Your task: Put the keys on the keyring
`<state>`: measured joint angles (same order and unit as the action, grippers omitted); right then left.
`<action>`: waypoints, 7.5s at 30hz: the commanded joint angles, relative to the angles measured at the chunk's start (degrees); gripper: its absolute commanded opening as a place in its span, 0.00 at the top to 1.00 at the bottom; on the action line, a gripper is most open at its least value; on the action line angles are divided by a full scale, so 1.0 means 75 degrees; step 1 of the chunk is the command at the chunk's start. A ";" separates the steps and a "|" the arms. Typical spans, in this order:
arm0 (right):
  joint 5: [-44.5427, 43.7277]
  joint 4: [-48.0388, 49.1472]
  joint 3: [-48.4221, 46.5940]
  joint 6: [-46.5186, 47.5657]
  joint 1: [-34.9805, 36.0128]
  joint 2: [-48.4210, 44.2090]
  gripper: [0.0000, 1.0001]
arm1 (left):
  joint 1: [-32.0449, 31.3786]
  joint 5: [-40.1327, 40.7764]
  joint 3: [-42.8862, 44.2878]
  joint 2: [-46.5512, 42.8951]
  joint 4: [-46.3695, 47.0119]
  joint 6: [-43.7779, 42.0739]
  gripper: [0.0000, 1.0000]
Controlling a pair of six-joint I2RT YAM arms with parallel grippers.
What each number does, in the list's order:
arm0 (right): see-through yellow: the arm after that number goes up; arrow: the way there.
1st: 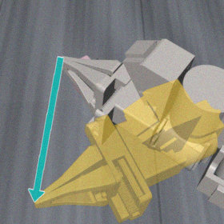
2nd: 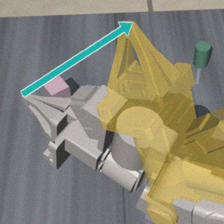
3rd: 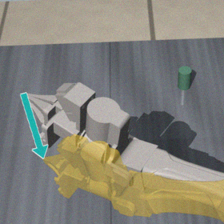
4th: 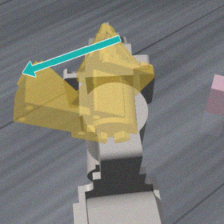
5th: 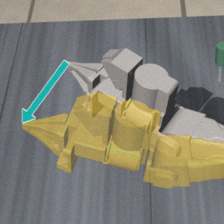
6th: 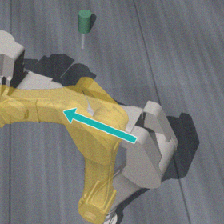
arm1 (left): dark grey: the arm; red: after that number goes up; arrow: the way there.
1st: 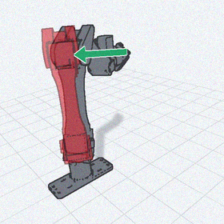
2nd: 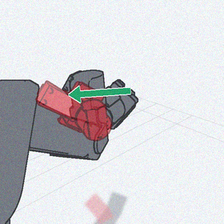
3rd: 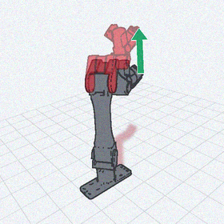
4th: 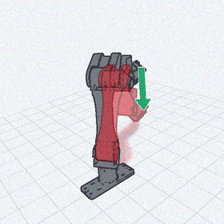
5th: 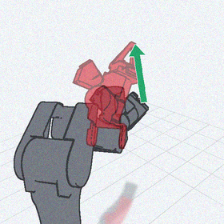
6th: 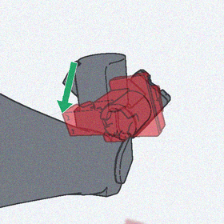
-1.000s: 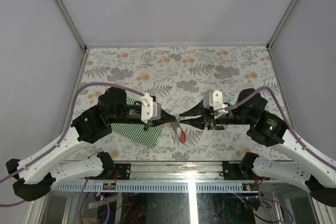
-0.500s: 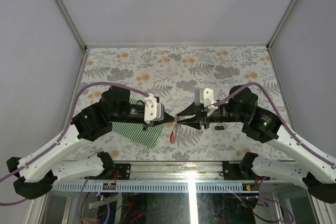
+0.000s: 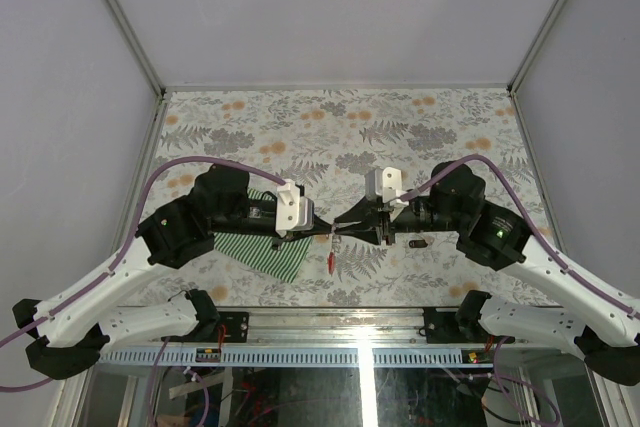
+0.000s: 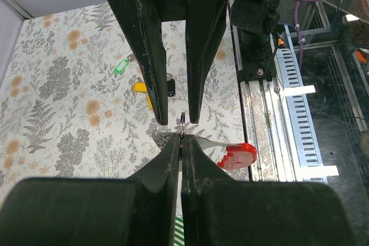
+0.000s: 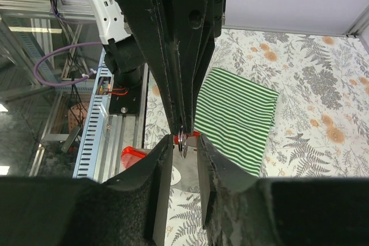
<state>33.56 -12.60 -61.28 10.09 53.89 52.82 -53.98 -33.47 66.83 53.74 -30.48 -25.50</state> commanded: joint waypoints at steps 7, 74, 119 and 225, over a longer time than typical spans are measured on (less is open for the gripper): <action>0.0010 0.0340 -0.0245 -0.0008 0.0007 0.0084 0.71 | -0.0015 0.0005 0.0279 -0.0052 0.0279 -0.0070 1.00; 0.0312 0.0946 -0.0105 -0.0136 0.0007 -0.0404 1.00 | -0.0010 0.0074 -0.1236 -0.1222 0.2664 0.1055 0.73; 0.0393 0.2016 0.0357 -0.0627 0.0004 -0.0819 1.00 | -0.0026 -0.0027 -0.1141 -0.1028 0.2505 0.0982 1.00; -0.3876 0.1648 0.0764 -0.2718 -0.0002 -0.0689 1.00 | -0.0026 0.3179 -0.2241 -0.1641 0.4113 0.2335 0.63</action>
<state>13.61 -0.95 -55.18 -9.19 53.89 49.41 -53.98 -16.71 50.98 41.45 -7.64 -22.48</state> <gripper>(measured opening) 0.011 0.361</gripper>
